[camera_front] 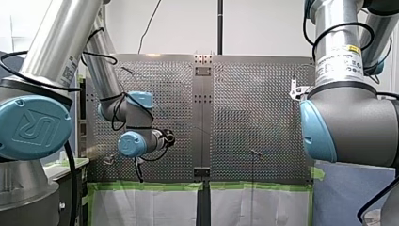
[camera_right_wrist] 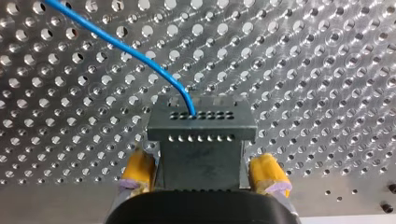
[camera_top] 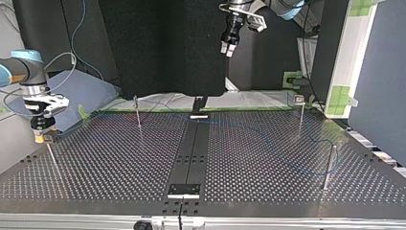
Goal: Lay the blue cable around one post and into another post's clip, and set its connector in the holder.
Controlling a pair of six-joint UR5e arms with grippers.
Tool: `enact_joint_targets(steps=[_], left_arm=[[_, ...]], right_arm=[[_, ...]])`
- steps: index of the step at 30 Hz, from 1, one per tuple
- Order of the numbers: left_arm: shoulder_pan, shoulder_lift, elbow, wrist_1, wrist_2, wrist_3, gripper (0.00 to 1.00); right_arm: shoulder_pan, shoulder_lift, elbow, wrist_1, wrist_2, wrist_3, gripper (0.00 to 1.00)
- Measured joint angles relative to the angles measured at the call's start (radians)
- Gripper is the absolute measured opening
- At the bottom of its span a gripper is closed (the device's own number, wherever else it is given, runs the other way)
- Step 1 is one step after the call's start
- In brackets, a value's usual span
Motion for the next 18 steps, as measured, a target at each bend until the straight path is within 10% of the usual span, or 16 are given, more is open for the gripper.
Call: enact_joint_targets(steps=[18], left_arm=[[0.0, 0.0, 0.0, 0.0, 0.0, 0.0, 1.0]], right_arm=[[-0.003, 0.0, 0.0, 0.013, 0.079, 0.0, 1.0]])
